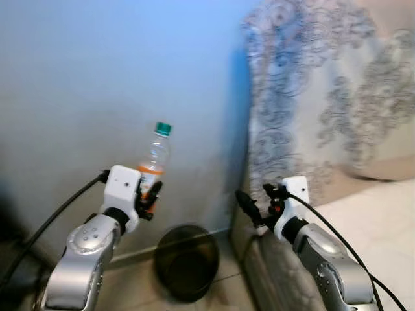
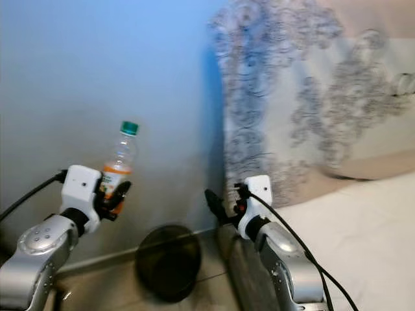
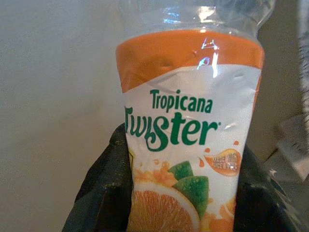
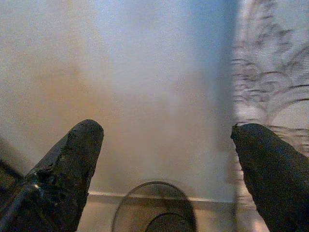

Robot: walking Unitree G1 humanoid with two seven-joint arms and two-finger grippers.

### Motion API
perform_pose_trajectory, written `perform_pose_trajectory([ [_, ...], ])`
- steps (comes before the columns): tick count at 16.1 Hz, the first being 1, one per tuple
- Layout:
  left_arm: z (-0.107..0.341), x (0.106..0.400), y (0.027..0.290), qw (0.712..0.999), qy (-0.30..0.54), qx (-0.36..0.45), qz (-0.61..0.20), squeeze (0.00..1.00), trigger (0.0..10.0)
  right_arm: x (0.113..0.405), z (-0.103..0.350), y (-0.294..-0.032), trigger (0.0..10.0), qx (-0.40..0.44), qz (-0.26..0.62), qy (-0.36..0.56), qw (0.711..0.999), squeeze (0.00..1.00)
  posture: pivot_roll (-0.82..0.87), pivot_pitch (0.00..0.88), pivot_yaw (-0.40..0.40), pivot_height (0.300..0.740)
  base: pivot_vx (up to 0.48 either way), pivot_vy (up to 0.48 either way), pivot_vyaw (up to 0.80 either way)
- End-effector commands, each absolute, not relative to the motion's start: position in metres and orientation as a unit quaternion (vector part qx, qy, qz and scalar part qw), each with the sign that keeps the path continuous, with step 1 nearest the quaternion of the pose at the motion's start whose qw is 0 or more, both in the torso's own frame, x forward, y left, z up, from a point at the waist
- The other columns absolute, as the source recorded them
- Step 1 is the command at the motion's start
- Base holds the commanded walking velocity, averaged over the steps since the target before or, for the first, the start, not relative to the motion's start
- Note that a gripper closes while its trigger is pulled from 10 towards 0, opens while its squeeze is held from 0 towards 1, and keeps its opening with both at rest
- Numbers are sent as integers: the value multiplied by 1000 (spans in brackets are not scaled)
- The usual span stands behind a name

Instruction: Clean up the room

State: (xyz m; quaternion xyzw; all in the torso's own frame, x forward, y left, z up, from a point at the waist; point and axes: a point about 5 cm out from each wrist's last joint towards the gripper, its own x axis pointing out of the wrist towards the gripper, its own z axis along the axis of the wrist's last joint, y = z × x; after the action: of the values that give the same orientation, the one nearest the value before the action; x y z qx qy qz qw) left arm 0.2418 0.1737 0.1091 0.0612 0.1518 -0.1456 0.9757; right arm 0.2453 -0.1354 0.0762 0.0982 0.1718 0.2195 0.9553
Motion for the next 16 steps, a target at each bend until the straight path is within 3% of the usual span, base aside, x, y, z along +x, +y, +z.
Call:
perform_pose_trajectory([
  [1, 110, 242, 165, 972, 151, 59, -170, 0, 10000, 246, 79, -146, 10000, 92, 208, 168, 959, 0, 37, 0, 20, 740, 311, 0, 0],
  [4, 106, 236, 161, 960, 169, 60, -214, 0, 10000, 245, 81, -146, 10000, 85, 233, 170, 954, 0, 37, 0, 20, 740, 193, 0, 0],
  [7, 94, 232, 169, 941, 211, 115, -239, 0, 10000, 246, 82, -146, 10000, 39, 284, 178, 941, 0, 33, 0, 23, 740, 0, 0, 0],
  [10, 84, 237, 188, 918, 254, 155, -261, 0, 10000, 246, 88, -145, 10000, -17, 373, 184, 909, 0, 33, 0, 13, 740, 0, 0, 0],
  [12, 70, 243, 196, 886, 298, 176, -310, 0, 10000, 246, 90, -140, 10000, -70, 452, 199, 866, 0, 21, 0, -5, 740, 0, 0, 0],
  [16, 42, 272, 195, 862, 303, 232, -333, 0, 10000, 254, 91, -134, 10000, -128, 511, 216, 822, 0, -4, 0, -41, 740, 0, 0, 0],
])
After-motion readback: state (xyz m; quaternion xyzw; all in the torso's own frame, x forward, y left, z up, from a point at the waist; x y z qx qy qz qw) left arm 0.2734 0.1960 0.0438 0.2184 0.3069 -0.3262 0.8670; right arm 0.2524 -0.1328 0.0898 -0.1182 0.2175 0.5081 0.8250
